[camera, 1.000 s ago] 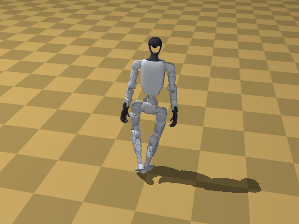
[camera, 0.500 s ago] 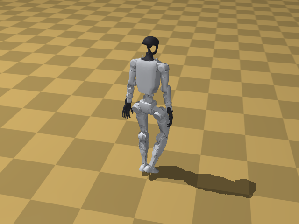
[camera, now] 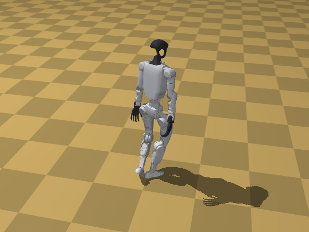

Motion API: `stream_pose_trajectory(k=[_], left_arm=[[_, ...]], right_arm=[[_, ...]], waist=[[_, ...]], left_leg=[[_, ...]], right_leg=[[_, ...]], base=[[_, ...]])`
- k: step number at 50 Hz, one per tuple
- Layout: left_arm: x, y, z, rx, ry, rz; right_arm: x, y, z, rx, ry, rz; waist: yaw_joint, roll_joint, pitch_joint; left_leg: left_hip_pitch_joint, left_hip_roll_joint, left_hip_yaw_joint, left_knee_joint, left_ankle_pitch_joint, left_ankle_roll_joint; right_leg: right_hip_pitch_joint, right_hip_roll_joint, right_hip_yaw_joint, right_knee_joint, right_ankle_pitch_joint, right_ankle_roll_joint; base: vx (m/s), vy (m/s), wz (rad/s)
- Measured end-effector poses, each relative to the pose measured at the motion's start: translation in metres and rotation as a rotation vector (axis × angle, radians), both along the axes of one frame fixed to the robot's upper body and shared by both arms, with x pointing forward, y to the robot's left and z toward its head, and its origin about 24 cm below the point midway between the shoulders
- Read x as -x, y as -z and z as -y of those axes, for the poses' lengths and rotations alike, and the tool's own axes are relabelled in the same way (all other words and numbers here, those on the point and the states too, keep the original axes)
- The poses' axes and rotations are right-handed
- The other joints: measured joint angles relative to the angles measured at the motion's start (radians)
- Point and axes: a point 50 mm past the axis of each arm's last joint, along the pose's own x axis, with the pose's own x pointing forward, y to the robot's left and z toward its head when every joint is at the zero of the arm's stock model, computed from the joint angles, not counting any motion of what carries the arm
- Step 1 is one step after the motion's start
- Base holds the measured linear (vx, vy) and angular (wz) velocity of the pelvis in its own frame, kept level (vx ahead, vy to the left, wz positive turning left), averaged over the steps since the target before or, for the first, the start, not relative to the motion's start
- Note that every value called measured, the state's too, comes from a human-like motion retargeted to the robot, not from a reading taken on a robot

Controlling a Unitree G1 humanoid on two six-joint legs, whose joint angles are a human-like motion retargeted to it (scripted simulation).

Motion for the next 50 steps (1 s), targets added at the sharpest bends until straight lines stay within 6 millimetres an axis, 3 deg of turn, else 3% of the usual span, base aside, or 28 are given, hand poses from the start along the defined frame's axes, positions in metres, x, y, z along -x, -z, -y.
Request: stream_pose_trajectory(k=[3, 5, 6, 8, 10, 13, 16, 19, 21, 25, 28, 33, 36, 39, 43, 45, 50], left_arm=[[-0.004, -0.001, -0.001, 0.014, 0.042, -0.017], [-0.005, -0.001, -0.003, 0.002, 0.069, -0.022], [-0.004, -0.001, -0.002, -0.003, 0.078, -0.025], [0.001, 0.000, 0.001, -0.003, 0.087, -0.035], [0.004, 0.002, 0.008, 0.016, 0.086, -0.037], [0.003, 0.002, 0.010, 0.034, 0.068, -0.033], [0.011, 0.003, 0.012, 0.039, 0.047, -0.052], [0.017, 0.003, 0.012, 0.031, 0.031, -0.074], [0.015, 0.002, 0.011, 0.031, 0.028, -0.079], [0.000, 0.002, 0.009, 0.043, 0.074, -0.050], [-0.014, 0.000, 0.006, 0.019, 0.116, 0.008], [-0.027, 0.000, 0.008, -0.015, 0.092, 0.091], [-0.030, 0.000, 0.013, 0.011, 0.065, 0.101], [-0.033, 0.000, 0.016, 0.042, 0.036, 0.098], [-0.033, 0.001, 0.020, 0.060, -0.019, 0.102], [-0.032, 0.002, 0.024, 0.069, -0.042, 0.109], [-0.016, 0.004, 0.025, 0.074, -0.071, 0.063]], right_arm=[[-0.029, 0.002, -0.005, 0.004, -0.046, 0.117], [-0.047, 0.001, -0.007, 0.005, -0.070, 0.181], [-0.054, 0.001, -0.008, 0.004, -0.080, 0.202], [-0.064, 0.000, -0.011, -0.003, -0.098, 0.230], [-0.073, -0.001, -0.013, -0.009, -0.115, 0.268], [-0.093, -0.003, -0.016, -0.015, -0.145, 0.361], [-0.103, -0.005, -0.017, 0.005, -0.161, 0.433], [-0.100, -0.004, -0.015, 0.036, -0.094, 0.450], [-0.092, -0.003, -0.013, 0.034, -0.004, 0.414], [-0.064, 0.000, -0.008, 0.018, 0.167, 0.284], [-0.034, -0.001, 0.005, 0.094, 0.211, 0.130], [0.009, -0.011, 0.022, 0.129, 0.139, -0.123], [0.017, -0.011, 0.020, 0.098, 0.103, -0.170], [0.013, -0.008, 0.011, 0.064, 0.092, -0.141], [0.004, -0.004, 0.000, 0.027, 0.086, -0.081], [-0.004, -0.004, -0.002, 0.015, 0.064, -0.056], [-0.039, -0.004, 0.000, 0.024, -0.051, 0.040]], waist=[[0.025, 0.012, 0.000], [0.041, 0.020, 0.003], [0.043, 0.029, 0.001], [0.044, 0.044, 0.000], [0.033, 0.054, -0.013], [0.027, 0.097, -0.040], [0.020, 0.111, -0.060], [0.016, 0.133, -0.072], [0.011, 0.144, -0.065], [0.032, 0.158, -0.058], [0.047, 0.159, -0.063], [0.019, 0.144, -0.056], [-0.017, 0.120, -0.050], [-0.029, 0.102, -0.041], [0.023, 0.095, -0.046], [0.054, 0.093, -0.045], [0.059, 0.082, -0.043]], left_leg=[[-0.127, 0.036, -0.083, 0.201, -0.114, 0.000], [-0.177, 0.064, -0.105, 0.243, -0.235, 0.000], [-0.182, 0.071, -0.088, 0.210, -0.245, 0.000], [-0.176, 0.055, -0.049, 0.093, -0.231, 0.000], [-0.195, -0.037, -0.058, -0.113, -0.148, 0.000], [-0.184, -0.063, -0.122, -0.360, -0.025, -0.122], [-0.129, -0.064, -0.077, -0.446, -0.083, -0.086], [-0.107, -0.055, -0.124, -0.477, -0.112, -0.094], [-0.104, -0.046, -0.152, -0.479, -0.097, -0.093], [-0.085, -0.053, -0.204, -0.496, -0.072, -0.062], [-0.070, -0.057, -0.199, -0.498, -0.063, -0.059], [-0.070, -0.092, -0.256, -0.465, -0.022, -0.051], [-0.059, -0.139, -0.305, -0.467, -0.002, -0.047], [-0.054, -0.178, -0.355, -0.458, 0.002, -0.050], [-0.060, -0.190, -0.373, -0.448, -0.016, -0.066], [-0.060, -0.194, -0.377, -0.451, -0.011, -0.086], [-0.104, -0.206, -0.371, -0.394, -0.003, -0.121]], right_leg=[[0.011, 0.015, -0.017, -0.024, -0.019, 0.000], [0.008, 0.027, -0.007, -0.025, -0.015, 0.000], [0.006, 0.031, -0.019, -0.022, -0.007, 0.000], [0.011, 0.028, -0.061, -0.019, 0.019, 0.000], [-0.025, 0.005, -0.111, -0.022, 0.070, 0.000], [-0.064, 0.046, -0.144, -0.013, 0.077, 0.001], [-0.042, 0.058, -0.150, -0.007, 0.050, 0.014], [-0.038, 0.062, -0.166, 0.044, 0.059, 0.057], [-0.066, 0.048, -0.155, 0.131, 0.104, 0.122], [-0.168, -0.014, -0.154, 0.394, 0.252, 0.265], [-0.209, -0.047, -0.160, 0.512, 0.243, 0.322], [-0.256, -0.011, 0.019, 0.411, 0.143, 0.253], [-0.243, 0.054, 0.238, 0.249, 0.180, 0.280], [-0.207, 0.067, 0.344, 0.155, 0.231, 0.254], [-0.166, -0.002, 0.164, 0.130, 0.180, 0.154], [-0.167, 0.010, 0.214, 0.126, 0.193, 0.145], [-0.127, -0.039, 0.120, 0.066, 0.208, 0.133]], base=[[0.26, -0.23, 0.11], [0.13, -0.16, 0.01], [0.04, 0.09, 0.24], [-0.13, 0.30, 0.45], [-0.26, 0.32, 0.61], [0.04, 0.09, 0.34], [0.30, 0.07, 0.13], [0.27, 0.06, -0.05], [0.21, 0.07, 0.01], [0.17, 0.06, -0.03], [0.18, 0.06, 0.24], [0.16, 0.02, 1.04], [0.15, -0.02, 1.58], [0.12, -0.04, 1.45], [0.09, -0.04, 1.04], [0.03, -0.01, 0.99], [0.02, -0.03, 1.46]])
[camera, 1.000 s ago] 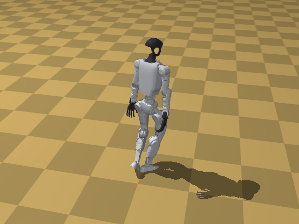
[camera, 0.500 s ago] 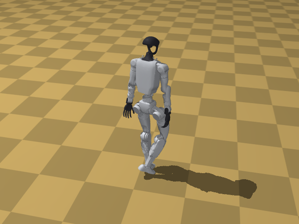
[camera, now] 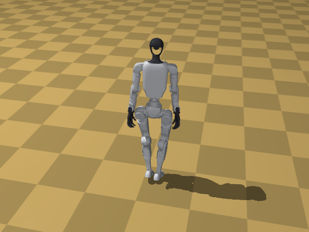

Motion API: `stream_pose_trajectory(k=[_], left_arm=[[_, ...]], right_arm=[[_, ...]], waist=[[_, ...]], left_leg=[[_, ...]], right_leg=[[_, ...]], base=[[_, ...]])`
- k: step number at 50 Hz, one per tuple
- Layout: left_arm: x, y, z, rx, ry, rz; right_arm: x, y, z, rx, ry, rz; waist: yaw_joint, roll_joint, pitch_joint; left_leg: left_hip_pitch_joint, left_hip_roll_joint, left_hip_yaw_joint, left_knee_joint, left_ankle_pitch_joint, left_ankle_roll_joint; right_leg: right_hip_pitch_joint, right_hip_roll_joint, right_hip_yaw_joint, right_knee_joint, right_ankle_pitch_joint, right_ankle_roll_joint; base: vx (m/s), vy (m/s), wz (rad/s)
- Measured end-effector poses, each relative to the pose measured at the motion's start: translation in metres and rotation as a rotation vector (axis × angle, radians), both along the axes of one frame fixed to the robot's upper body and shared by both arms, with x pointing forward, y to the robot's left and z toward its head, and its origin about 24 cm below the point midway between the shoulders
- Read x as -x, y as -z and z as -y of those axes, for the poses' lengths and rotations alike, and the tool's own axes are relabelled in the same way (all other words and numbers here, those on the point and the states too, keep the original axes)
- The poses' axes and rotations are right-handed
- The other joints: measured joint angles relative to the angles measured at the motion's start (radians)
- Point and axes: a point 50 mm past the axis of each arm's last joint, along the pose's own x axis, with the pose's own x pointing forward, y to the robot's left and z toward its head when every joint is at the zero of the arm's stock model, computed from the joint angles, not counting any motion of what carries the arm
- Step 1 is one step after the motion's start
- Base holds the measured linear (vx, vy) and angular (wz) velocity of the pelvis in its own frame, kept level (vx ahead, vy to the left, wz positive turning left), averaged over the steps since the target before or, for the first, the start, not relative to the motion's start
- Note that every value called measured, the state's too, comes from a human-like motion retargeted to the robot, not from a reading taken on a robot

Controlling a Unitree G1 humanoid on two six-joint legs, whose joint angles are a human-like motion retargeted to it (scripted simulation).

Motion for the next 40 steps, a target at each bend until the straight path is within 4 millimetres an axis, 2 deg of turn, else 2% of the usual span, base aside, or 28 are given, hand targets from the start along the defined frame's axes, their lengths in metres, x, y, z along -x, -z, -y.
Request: stream_pose_trajectory(k=[3, 5, 7, 8, 10, 12, 15, 17, 20, 23, 25, 28, 30, 32, 35, 37, 38, 40], left_arm=[[0.009, 0.000, -0.005, -0.014, 0.033, -0.055], [0.016, -0.001, -0.009, -0.036, 0.082, -0.096], [0.024, -0.002, -0.018, -0.064, 0.149, -0.141], [0.028, -0.003, -0.023, -0.076, 0.186, -0.161], [0.034, -0.004, -0.028, -0.086, 0.258, -0.204], [0.041, -0.004, -0.026, -0.067, 0.290, -0.254], [0.047, -0.005, -0.023, -0.022, 0.261, -0.312], [0.047, -0.004, -0.020, 0.007, 0.204, -0.319], [0.044, -0.003, -0.013, 0.051, 0.100, -0.290], [0.039, -0.003, -0.017, 0.032, 0.034, -0.251], [0.035, -0.005, -0.026, -0.015, 0.043, -0.231], [0.020, -0.009, -0.042, -0.084, 0.123, -0.209], [0.009, -0.011, -0.049, -0.122, 0.170, -0.190], [-0.008, -0.014, -0.055, -0.149, 0.202, -0.142], [-0.029, -0.015, -0.051, -0.140, 0.198, -0.051], [-0.044, -0.016, -0.047, -0.125, 0.201, 0.010], [-0.049, -0.017, -0.046, -0.120, 0.201, 0.034], [-0.060, -0.019, -0.044, -0.112, 0.201, 0.086]], right_arm=[[-0.024, 0.000, 0.001, 0.010, -0.055, 0.100], [-0.038, -0.001, 0.002, 0.022, -0.081, 0.169], [-0.050, -0.003, 0.001, 0.033, -0.106, 0.223], [-0.056, -0.004, 0.001, 0.039, -0.114, 0.247], [-0.063, -0.005, 0.000, 0.040, -0.109, 0.277], [-0.063, -0.005, -0.002, 0.025, -0.084, 0.282], [-0.057, -0.003, -0.002, -0.007, -0.041, 0.273], [-0.050, -0.002, 0.000, -0.019, -0.025, 0.261], [-0.040, -0.001, 0.008, 0.000, -0.054, 0.223], [-0.030, 0.000, 0.012, 0.054, -0.101, 0.187], [-0.019, 0.001, 0.012, 0.080, -0.112, 0.152], [0.003, 0.003, 0.008, 0.087, -0.078, 0.100], [0.018, 0.005, 0.003, 0.069, -0.012, 0.073], [0.030, 0.006, -0.005, 0.045, 0.086, 0.051], [0.047, 0.005, -0.001, 0.055, 0.116, -0.006], [0.054, 0.003, 0.005, 0.074, 0.108, -0.035], [0.058, 0.002, 0.007, 0.082, 0.097, -0.050], [0.061, 0.001, 0.013, 0.098, 0.071, -0.070]], waist=[[-0.008, -0.021, 0.003], [-0.011, -0.037, 0.002], [-0.006, -0.055, 0.006], [-0.004, -0.061, 0.013], [-0.010, -0.051, 0.023], [-0.018, -0.033, 0.018], [0.004, -0.022, 0.017], [0.020, -0.010, 0.019], [0.028, 0.019, 0.021], [0.008, 0.041, 0.026], [0.011, 0.045, 0.021], [0.066, -0.004, 0.020], [0.084, -0.034, 0.025], [-0.073, -0.008, 0.028], [-0.041, -0.048, 0.038], [-0.036, -0.076, 0.048], [-0.024, -0.085, 0.048], [0.000, -0.091, 0.046]], left_leg=[[-0.050, -0.021, 0.028, 0.087, -0.094, 0.005], [-0.079, -0.005, 0.155, 0.133, -0.213, 0.076], [-0.048, 0.107, 0.403, 0.174, -0.359, 0.121], [-0.022, 0.159, 0.497, 0.204, -0.409, 0.121], [-0.020, 0.192, 0.555, 0.239, -0.420, 0.121], [-0.044, 0.160, 0.542, 0.205, -0.357, 0.121], [-0.046, 0.156, 0.486, 0.158, -0.289, 0.121], [-0.025, 0.175, 0.469, 0.142, -0.303, 0.121], [-0.009, 0.215, 0.480, 0.119, -0.274, 0.121], [-0.029, 0.264, 0.491, 0.163, -0.254, 0.121], [-0.039, 0.284, 0.502, 0.186, -0.243, 0.121], [-0.004, 0.259, 0.571, 0.164, -0.238, 0.121], [0.025, 0.233, 0.583, 0.143, -0.245, 0.121], [-0.008, 0.237, 0.393, 0.188, -0.269, 0.121], [0.030, 0.204, 0.405, 0.201, -0.313, 0.121], [0.054, 0.176, 0.395, 0.212, -0.338, 0.121], [0.064, 0.173, 0.399, 0.223, -0.351, 0.121], [0.074, 0.175, 0.407, 0.244, -0.366, 0.121]], right_leg=[[0.029, -0.034, -0.042, -0.042, -0.007, 0.005], [0.048, -0.059, -0.075, -0.065, -0.017, 0.007], [0.088, -0.053, -0.104, -0.085, -0.047, -0.003], [0.112, -0.045, -0.119, -0.087, -0.067, -0.008], [0.149, -0.039, -0.171, -0.096, -0.078, 0.010], [0.157, -0.040, -0.215, -0.103, -0.064, 0.046], [0.180, -0.032, -0.266, -0.082, -0.096, 0.079], [0.177, -0.035, -0.295, -0.025, -0.114, 0.097], [0.132, -0.052, -0.317, 0.123, -0.106, 0.140], [0.048, -0.056, -0.281, 0.317, -0.066, 0.161], [-0.010, -0.048, -0.230, 0.422, -0.100, 0.169], [-0.137, -0.025, -0.015, 0.527, -0.164, 0.247], [-0.146, -0.013, 0.029, 0.481, -0.165, 0.221], [-0.100, -0.028, -0.171, 0.359, -0.147, 0.160], [-0.059, 0.004, -0.092, 0.172, -0.100, 0.129], [-0.023, -0.001, -0.079, 0.075, -0.071, 0.087], [0.001, 0.002, -0.076, 0.041, -0.084, 0.049], [0.049, -0.013, -0.168, 0.025, -0.159, 0.025]], base=[[0.03, -0.05, 1.75], [0.05, -0.09, 1.49], [0.23, -0.35, 0.80], [0.31, -0.35, 0.66], [0.17, -0.03, 1.03], [0.02, 0.28, 1.29], [0.19, -0.10, 0.63], [0.28, -0.10, 0.32], [0.20, 0.11, 0.15], [0.10, 0.16, 0.12], [0.03, 0.09, -0.03], [0.12, -0.04, -0.58], [0.23, -0.15, 0.70], [0.30, -0.25, 2.85], [0.23, -0.21, 0.18], [0.29, -0.23, 0.11], [0.29, -0.20, -0.22], [0.24, -0.20, -0.26]])
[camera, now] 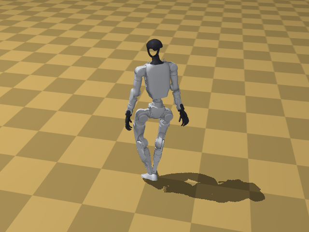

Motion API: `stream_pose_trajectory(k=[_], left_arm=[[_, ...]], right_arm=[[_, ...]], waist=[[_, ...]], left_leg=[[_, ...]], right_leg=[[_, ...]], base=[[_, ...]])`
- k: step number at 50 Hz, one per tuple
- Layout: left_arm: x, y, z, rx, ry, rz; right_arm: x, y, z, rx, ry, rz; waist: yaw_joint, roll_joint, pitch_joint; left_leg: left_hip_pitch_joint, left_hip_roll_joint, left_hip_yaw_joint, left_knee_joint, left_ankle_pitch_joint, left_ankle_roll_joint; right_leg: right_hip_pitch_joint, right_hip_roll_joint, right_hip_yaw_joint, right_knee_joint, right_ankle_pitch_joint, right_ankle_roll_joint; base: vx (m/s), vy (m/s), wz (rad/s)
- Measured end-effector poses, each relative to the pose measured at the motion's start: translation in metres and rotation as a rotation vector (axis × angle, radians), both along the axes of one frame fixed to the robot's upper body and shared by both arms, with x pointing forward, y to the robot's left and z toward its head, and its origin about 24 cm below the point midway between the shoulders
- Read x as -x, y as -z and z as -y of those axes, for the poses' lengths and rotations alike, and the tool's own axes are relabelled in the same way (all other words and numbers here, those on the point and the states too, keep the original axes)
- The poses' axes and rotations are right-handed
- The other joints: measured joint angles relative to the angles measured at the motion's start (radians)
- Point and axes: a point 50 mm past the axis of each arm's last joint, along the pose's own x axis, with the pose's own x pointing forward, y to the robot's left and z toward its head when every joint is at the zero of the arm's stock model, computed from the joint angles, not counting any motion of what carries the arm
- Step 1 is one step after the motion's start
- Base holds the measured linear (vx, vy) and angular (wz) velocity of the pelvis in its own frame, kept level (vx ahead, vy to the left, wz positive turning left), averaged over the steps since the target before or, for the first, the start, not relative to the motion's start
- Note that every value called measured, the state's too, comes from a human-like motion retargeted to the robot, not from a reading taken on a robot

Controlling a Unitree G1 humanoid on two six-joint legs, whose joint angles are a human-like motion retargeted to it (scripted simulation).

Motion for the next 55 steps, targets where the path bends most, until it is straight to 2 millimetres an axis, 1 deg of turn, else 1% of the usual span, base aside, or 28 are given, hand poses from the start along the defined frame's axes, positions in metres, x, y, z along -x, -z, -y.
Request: stream_pose_trajectory(k=[2, 4, 7, 10, 11, 12, 15, 18, 20, 22, 23, 25, 27, 28, 29, 31, 33, 35, 38, 40, 41, 43, 44, 48, 50, 51, 52, 55], left_arm=[[-0.007, -0.001, 0.003, -0.008, 0.004, 0.037], [-0.005, 0.000, 0.005, -0.019, -0.007, 0.046], [0.012, 0.004, 0.006, -0.032, -0.022, -0.011], [0.027, 0.006, 0.003, -0.052, 0.012, -0.105], [0.032, 0.007, 0.002, -0.061, 0.027, -0.129], [0.037, 0.007, 0.000, -0.069, 0.040, -0.153], [0.052, 0.008, -0.002, -0.088, 0.058, -0.215], [0.069, 0.010, 0.002, -0.073, 0.040, -0.269], [0.083, 0.012, 0.008, -0.041, 0.029, -0.317], [0.092, 0.014, 0.016, -0.003, 0.025, -0.361], [0.097, 0.014, 0.017, 0.012, 0.019, -0.382], [0.106, 0.014, 0.020, 0.038, 0.010, -0.423], [0.113, 0.014, 0.024, 0.064, 0.005, -0.459], [0.117, 0.014, 0.024, 0.073, 0.002, -0.476], [0.119, 0.013, 0.025, 0.080, 0.004, -0.488], [0.120, 0.013, 0.024, 0.084, 0.018, -0.503], [0.115, 0.013, 0.023, 0.076, 0.046, -0.499], [0.106, 0.013, 0.017, 0.037, 0.082, -0.477], [0.088, 0.010, 0.003, -0.068, 0.160, -0.410], [0.073, 0.007, -0.008, -0.143, 0.207, -0.356], [0.065, 0.005, -0.013, -0.168, 0.223, -0.329], [0.051, 0.002, -0.021, -0.198, 0.245, -0.287], [0.045, 0.000, -0.024, -0.207, 0.246, -0.270], [0.026, -0.006, -0.035, -0.230, 0.209, -0.199], [0.019, -0.008, -0.036, -0.228, 0.168, -0.154], [0.017, -0.008, -0.036, -0.223, 0.141, -0.130], [0.015, -0.008, -0.036, -0.218, 0.115, -0.111], [0.018, -0.007, -0.034, -0.190, 0.052, -0.088]], right_arm=[[-0.004, -0.001, 0.004, 0.003, -0.008, -0.008], [-0.012, -0.002, 0.006, 0.001, -0.014, -0.003], [-0.028, 0.000, 0.003, -0.019, -0.018, 0.048], [-0.049, 0.002, -0.004, -0.035, -0.013, 0.137], [-0.056, 0.003, -0.007, -0.039, -0.013, 0.170], [-0.063, 0.003, -0.009, -0.042, -0.014, 0.202], [-0.082, 0.003, -0.014, -0.051, -0.031, 0.285], [-0.097, 0.001, -0.016, -0.058, -0.080, 0.327], [-0.100, 0.001, -0.017, -0.056, -0.109, 0.345], [-0.102, 0.001, -0.013, -0.046, -0.128, 0.358], [-0.102, 0.001, -0.013, -0.047, -0.139, 0.362], [-0.102, 0.001, -0.012, -0.050, -0.153, 0.358], [-0.098, 0.001, -0.011, -0.052, -0.160, 0.333], [-0.095, 0.001, -0.012, -0.056, -0.162, 0.317], [-0.091, 0.002, -0.013, -0.061, -0.159, 0.301], [-0.083, 0.003, -0.015, -0.068, -0.138, 0.270], [-0.072, 0.005, -0.017, -0.069, -0.100, 0.237], [-0.059, 0.006, -0.018, -0.069, -0.057, 0.202], [-0.040, 0.006, -0.016, -0.060, -0.026, 0.137], [-0.030, 0.005, -0.012, -0.047, -0.029, 0.097], [-0.027, 0.004, -0.011, -0.041, -0.034, 0.081], [-0.018, 0.003, -0.009, -0.034, -0.039, 0.044], [-0.014, 0.003, -0.009, -0.035, -0.035, 0.026], [0.008, 0.001, -0.011, -0.052, 0.007, -0.041], [0.017, 0.000, -0.011, -0.050, 0.026, -0.073], [0.018, -0.001, -0.011, -0.047, 0.029, -0.083], [0.020, -0.002, -0.011, -0.046, 0.029, -0.094], [0.020, -0.003, -0.011, -0.049, 0.018, -0.121]], waist=[[-0.003, -0.012, 0.018], [0.004, -0.014, 0.031], [-0.013, -0.008, 0.029], [-0.028, 0.008, 0.027], [-0.025, 0.011, 0.025], [-0.020, 0.014, 0.023], [0.000, 0.025, 0.015], [0.006, 0.038, -0.003], [-0.002, 0.043, -0.023], [-0.022, 0.052, -0.040], [-0.017, 0.061, -0.041], [-0.009, 0.080, -0.043], [-0.023, 0.074, -0.056], [-0.031, 0.077, -0.063], [-0.038, 0.083, -0.067], [-0.049, 0.093, -0.073], [-0.055, 0.095, -0.081], [-0.053, 0.097, -0.085], [-0.035, 0.107, -0.083], [-0.025, 0.115, -0.083], [-0.026, 0.116, -0.084], [-0.038, 0.113, -0.080], [-0.042, 0.109, -0.076], [-0.021, 0.091, -0.067], [-0.001, 0.068, -0.062], [0.001, 0.056, -0.055], [0.007, 0.046, -0.051], [0.018, 0.020, -0.043]], left_leg=[[0.010, -0.001, -0.006, 0.044, -0.012, 0.000], [0.006, 0.011, 0.005, 0.102, -0.001, 0.000], [-0.023, 0.048, 0.018, 0.224, 0.061, 0.000], [-0.133, 0.085, -0.043, 0.411, 0.185, 0.000], [-0.168, 0.096, -0.052, 0.466, 0.201, 0.000], [-0.201, 0.108, -0.059, 0.518, 0.205, 0.000], [-0.277, 0.135, -0.084, 0.594, 0.139, 0.000], [-0.309, 0.078, -0.113, 0.450, 0.092, 0.000], [-0.306, -0.006, -0.142, 0.255, 0.120, 0.000], [-0.277, -0.137, -0.260, 0.006, 0.197, -0.039], [-0.253, -0.165, -0.334, -0.091, 0.241, -0.093], [-0.211, -0.171, -0.400, -0.215, 0.403, -0.123], [-0.195, -0.140, -0.295, -0.230, 0.370, -0.036], [-0.180, -0.103, -0.210, -0.231, 0.352, -0.009], [-0.172, -0.091, -0.212, -0.230, 0.339, 0.000], [-0.170, -0.092, -0.282, -0.213, 0.314, 0.000], [-0.163, -0.086, -0.295, -0.200, 0.280, 0.000], [-0.132, -0.055, -0.251, -0.209, 0.246, 0.000], [-0.079, -0.002, -0.186, -0.225, 0.199, 0.000], [-0.055, 0.034, -0.126, -0.232, 0.190, 0.000], [-0.055, 0.051, -0.099, -0.227, 0.188, 0.000], [-0.029, 0.062, -0.057, -0.229, 0.180, 0.000], [-0.014, 0.065, -0.041, -0.230, 0.175, 0.000], [0.044, 0.072, 0.030, -0.224, 0.134, 0.000], [0.070, 0.056, 0.054, -0.217, 0.103, 0.000], [0.084, 0.046, 0.053, -0.215, 0.088, 0.000], [0.098, 0.037, 0.058, -0.212, 0.072, 0.000], [0.141, 0.023, 0.081, -0.191, 0.020, 0.000]], right_leg=[[0.000, 0.004, 0.077, -0.005, 0.030, -0.001], [0.015, 0.011, 0.115, -0.004, 0.036, 0.010], [0.064, 0.022, 0.103, -0.040, 0.027, 0.020], [0.093, 0.057, 0.119, -0.078, 0.015, 0.013], [0.096, 0.063, 0.125, -0.085, 0.018, 0.020], [0.098, 0.067, 0.128, -0.090, 0.019, 0.027], [0.088, 0.076, 0.135, -0.087, 0.021, 0.059], [0.069, 0.071, 0.136, -0.086, 0.033, 0.110], [0.056, 0.039, 0.136, -0.093, 0.048, 0.161], [0.033, -0.002, 0.129, -0.068, 0.044, 0.215], [0.028, 0.006, 0.138, -0.052, 0.039, 0.225], [0.022, 0.022, 0.150, -0.022, 0.031, 0.248], [0.005, 0.010, 0.166, 0.021, 0.018, 0.276], [0.001, 0.023, 0.180, 0.036, 0.017, 0.278], [-0.003, 0.032, 0.182, 0.055, 0.017, 0.277], [-0.013, 0.042, 0.179, 0.094, 0.028, 0.275], [-0.027, 0.049, 0.197, 0.128, 0.052, 0.288], [-0.038, 0.070, 0.237, 0.164, 0.085, 0.311], [-0.076, 0.113, 0.285, 0.255, 0.159, 0.334], [-0.103, 0.116, 0.251, 0.310, 0.189, 0.365], [-0.116, 0.102, 0.197, 0.334, 0.161, 0.365], [-0.120, 0.067, 0.124, 0.362, 0.080, 0.335], [-0.116, 0.061, 0.102, 0.354, 0.047, 0.294], [-0.066, 0.048, -0.039, 0.208, -0.041, 0.081], [-0.026, 0.044, -0.105, 0.099, -0.066, 0.027], [-0.011, 0.051, -0.117, 0.060, -0.043, -0.041], [0.009, 0.057, -0.127, 0.024, -0.028, -0.091], [0.058, 0.062, -0.109, -0.029, -0.020, -0.114]], base=[[0.14, -0.17, 0.07], [0.11, -0.01, -0.18], [0.21, -0.06, -0.10], [0.14, -0.17, 0.02], [0.10, -0.12, -0.07], [0.11, -0.10, -0.26], [0.03, -0.02, -0.38], [-0.05, 0.35, -0.30], [-0.01, 0.56, 0.01], [0.09, 0.43, -0.06], [0.16, 0.14, -0.74], [0.25, 0.03, -1.02], [0.31, -0.01, -0.89], [0.30, -0.06, -1.00], [0.30, -0.06, -1.08], [0.26, -0.04, -1.11], [0.22, -0.04, -1.06], [0.23, -0.05, -1.08], [0.21, -0.05, -1.35], [0.15, -0.03, -1.40], [0.13, -0.06, -1.25], [0.15, -0.02, -0.94], [0.16, -0.04, -0.76], [0.18, -0.12, -0.97], [0.16, -0.14, -1.06], [0.25, -0.22, -0.95], [0.29, -0.24, -1.05], [0.24, -0.21, -0.82]])
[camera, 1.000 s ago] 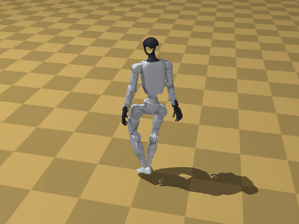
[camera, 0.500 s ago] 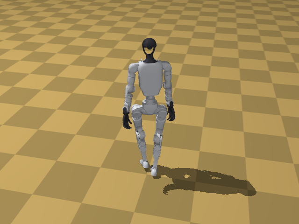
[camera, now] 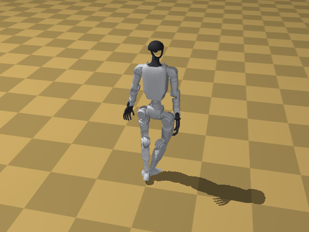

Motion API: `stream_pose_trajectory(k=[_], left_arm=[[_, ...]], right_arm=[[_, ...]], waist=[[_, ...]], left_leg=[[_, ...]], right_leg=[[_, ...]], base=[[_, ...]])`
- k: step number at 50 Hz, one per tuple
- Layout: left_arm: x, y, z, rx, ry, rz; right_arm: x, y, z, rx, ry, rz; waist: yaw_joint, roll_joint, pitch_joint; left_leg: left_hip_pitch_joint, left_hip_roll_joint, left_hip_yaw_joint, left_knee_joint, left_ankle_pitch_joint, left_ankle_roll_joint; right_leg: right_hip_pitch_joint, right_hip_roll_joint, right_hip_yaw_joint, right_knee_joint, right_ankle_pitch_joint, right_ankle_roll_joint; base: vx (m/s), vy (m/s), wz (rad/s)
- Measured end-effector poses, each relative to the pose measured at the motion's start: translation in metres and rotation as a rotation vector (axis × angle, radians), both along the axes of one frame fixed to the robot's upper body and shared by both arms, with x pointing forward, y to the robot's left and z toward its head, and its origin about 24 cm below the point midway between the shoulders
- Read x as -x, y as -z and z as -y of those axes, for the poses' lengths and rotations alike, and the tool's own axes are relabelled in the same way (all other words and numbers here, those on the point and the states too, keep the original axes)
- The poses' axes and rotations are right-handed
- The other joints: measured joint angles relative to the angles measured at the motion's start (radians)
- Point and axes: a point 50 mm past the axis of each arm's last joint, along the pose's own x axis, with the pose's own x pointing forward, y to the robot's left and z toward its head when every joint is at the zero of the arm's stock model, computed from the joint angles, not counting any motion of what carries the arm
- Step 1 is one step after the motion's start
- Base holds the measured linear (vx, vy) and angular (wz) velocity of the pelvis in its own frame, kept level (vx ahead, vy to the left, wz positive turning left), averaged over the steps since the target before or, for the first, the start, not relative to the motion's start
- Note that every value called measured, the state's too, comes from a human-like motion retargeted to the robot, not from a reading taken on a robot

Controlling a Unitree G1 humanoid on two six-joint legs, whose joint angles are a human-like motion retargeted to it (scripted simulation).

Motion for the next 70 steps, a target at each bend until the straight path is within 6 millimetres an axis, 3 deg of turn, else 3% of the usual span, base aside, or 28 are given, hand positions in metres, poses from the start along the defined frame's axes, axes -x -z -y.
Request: stream_pose_trajectory(k=[7, 10, 14, 20, 25, 27, 30, 37, 39, 42, 45, 48, 49, 52, 55, 60, 63, 66, 67, 70], left_arm=[[0.022, 0.012, 0.025, 0.100, -0.005, -0.080], [0.037, 0.015, 0.033, 0.116, 0.025, -0.146], [0.060, 0.020, 0.047, 0.151, 0.029, -0.221], [0.075, 0.022, 0.055, 0.190, 0.073, -0.286], [0.073, 0.022, 0.053, 0.179, 0.069, -0.267], [0.071, 0.022, 0.053, 0.179, 0.063, -0.263], [0.068, 0.022, 0.053, 0.176, 0.047, -0.242], [0.044, 0.019, 0.044, 0.165, 0.023, -0.161], [0.036, 0.018, 0.042, 0.152, 0.026, -0.133], [0.025, 0.017, 0.043, 0.141, 0.025, -0.079], [0.020, 0.018, 0.050, 0.160, 0.022, -0.038], [0.019, 0.019, 0.055, 0.183, 0.035, -0.035], [0.019, 0.019, 0.056, 0.188, 0.043, -0.043], [0.022, 0.020, 0.057, 0.189, 0.072, -0.076], [0.031, 0.021, 0.057, 0.186, 0.079, -0.105], [0.044, 0.023, 0.062, 0.188, 0.023, -0.111], [0.051, 0.024, 0.064, 0.199, -0.063, -0.094], [0.053, 0.025, 0.068, 0.206, -0.075, -0.080], [0.052, 0.025, 0.068, 0.205, -0.069, -0.076], [0.056, 0.024, 0.063, 0.180, -0.054, -0.078]], right_arm=[[-0.036, 0.003, 0.006, 0.011, -0.030, 0.115], [-0.058, 0.003, 0.007, 0.027, -0.047, 0.179], [-0.086, 0.002, 0.003, 0.036, -0.068, 0.247], [-0.116, 0.002, -0.010, -0.012, -0.104, 0.370], [-0.130, 0.002, -0.013, -0.026, -0.210, 0.429], [-0.131, 0.002, -0.010, -0.022, -0.249, 0.442], [-0.129, 0.002, -0.004, -0.002, -0.301, 0.451], [-0.102, 0.005, 0.000, 0.020, -0.208, 0.372], [-0.088, 0.006, 0.000, 0.013, -0.152, 0.313], [-0.063, 0.005, 0.001, 0.002, -0.086, 0.216], [-0.039, 0.003, 0.003, 0.001, -0.048, 0.131], [-0.022, 0.002, 0.004, 0.000, -0.040, 0.075], [-0.018, 0.002, 0.005, -0.002, -0.039, 0.063], [-0.011, 0.001, 0.005, -0.005, -0.032, 0.042], [-0.011, 0.002, 0.002, -0.008, -0.037, 0.052], [-0.038, 0.006, 0.000, -0.002, -0.065, 0.156], [-0.064, 0.006, 0.002, 0.009, -0.100, 0.231], [-0.094, 0.004, 0.003, 0.024, -0.121, 0.321], [-0.104, 0.003, 0.002, 0.026, -0.126, 0.353], [-0.130, 0.000, -0.002, 0.012, -0.153, 0.437]], waist=[[0.007, -0.028, 0.032], [0.009, -0.011, 0.031], [-0.004, 0.025, 0.019], [-0.043, 0.047, -0.020], [-0.025, 0.105, -0.020], [-0.026, 0.127, -0.022], [-0.029, 0.140, -0.026], [-0.046, 0.139, -0.017], [-0.058, 0.129, -0.017], [-0.077, 0.119, -0.015], [-0.093, 0.095, -0.009], [-0.117, 0.079, 0.002], [-0.116, 0.078, 0.004], [-0.124, 0.069, 0.016], [-0.113, 0.043, 0.022], [-0.114, 0.024, 0.022], [-0.068, 0.038, 0.032], [-0.063, 0.059, 0.016], [-0.065, 0.068, 0.006], [-0.034, 0.099, 0.001]], left_leg=[[-0.047, 0.060, 0.012, 0.319, -0.054, 0.000], [-0.121, 0.106, -0.049, 0.429, -0.075, 0.000], [-0.215, 0.103, -0.102, 0.411, -0.064, 0.000], [-0.306, -0.066, -0.191, 0.158, 0.064, 0.000], [-0.285, -0.081, -0.260, -0.029, 0.216, -0.145], [-0.255, -0.081, -0.265, -0.087, 0.286, -0.115], [-0.228, -0.105, -0.315, -0.119, 0.261, -0.053], [-0.193, -0.093, -0.339, -0.141, 0.250, -0.083], [-0.202, -0.104, -0.340, -0.122, 0.259, -0.065], [-0.198, -0.113, -0.326, -0.106, 0.266, -0.047], [-0.170, -0.153, -0.331, -0.117, 0.270, -0.033], [-0.133, -0.169, -0.311, -0.125, 0.288, -0.027], [-0.124, -0.170, -0.299, -0.121, 0.289, -0.024], [-0.095, -0.190, -0.292, -0.092, 0.280, -0.001], [-0.054, -0.172, -0.211, -0.036, 0.234, 0.000], [-0.190, -0.082, -0.186, 0.295, 0.266, 0.000], [-0.174, -0.019, -0.120, 0.315, 0.209, 0.000], [-0.253, -0.057, -0.138, 0.218, 0.226, 0.000], [-0.278, -0.084, -0.167, 0.161, 0.240, -0.012], [-0.301, -0.111, -0.265, -0.011, 0.230, -0.129]], right_leg=[[0.055, -0.025, 0.069, -0.040, 0.013, -0.010], [0.052, -0.012, 0.074, -0.030, 0.021, -0.013], [0.023, 0.000, 0.091, -0.013, 0.064, 0.026], [-0.029, -0.061, 0.074, -0.001, 0.098, 0.117], [-0.043, -0.014, 0.084, 0.056, 0.079, 0.149], [-0.044, 0.000, 0.091, 0.086, 0.077, 0.168], [-0.069, -0.006, 0.106, 0.179, 0.090, 0.195], [-0.256, -0.053, 0.099, 0.593, 0.246, 0.233], [-0.300, -0.056, 0.112, 0.658, 0.206, 0.246], [-0.330, -0.063, 0.109, 0.610, 0.070, 0.192], [-0.328, -0.030, 0.171, 0.385, 0.053, 0.118], [-0.291, -0.007, 0.224, 0.182, 0.168, -0.017], [-0.274, -0.019, 0.202, 0.166, 0.197, -0.037], [-0.196, -0.114, 0.041, 0.148, 0.248, -0.044], [-0.123, -0.097, 0.101, 0.085, 0.223, -0.044], [-0.014, -0.101, 0.064, -0.019, 0.175, -0.044], [0.036, -0.047, 0.093, -0.053, 0.165, -0.044], [0.028, -0.035, 0.055, -0.087, 0.192, -0.030], [0.019, -0.036, 0.041, -0.091, 0.197, -0.018], [0.029, 0.007, 0.048, -0.090, 0.189, 0.005]], base=[[0.23, -0.20, -0.64], [0.09, -0.14, -0.55], [0.00, 0.14, -0.42], [-0.01, 0.28, 0.10], [0.17, 0.06, -0.49], [0.28, 0.07, -0.34], [0.21, 0.04, -0.40], [0.19, 0.01, -0.38], [0.14, -0.01, -0.01], [0.19, -0.03, 0.17], [0.27, -0.03, 0.34], [0.28, -0.05, 0.47], [0.31, -0.04, 0.18], [0.33, 0.00, 0.47], [0.37, -0.18, 0.17], [0.32, -0.19, 0.25], [0.29, -0.22, -0.60], [0.06, 0.10, 0.10], [0.15, 0.11, 0.28], [0.27, -0.05, -0.34]])
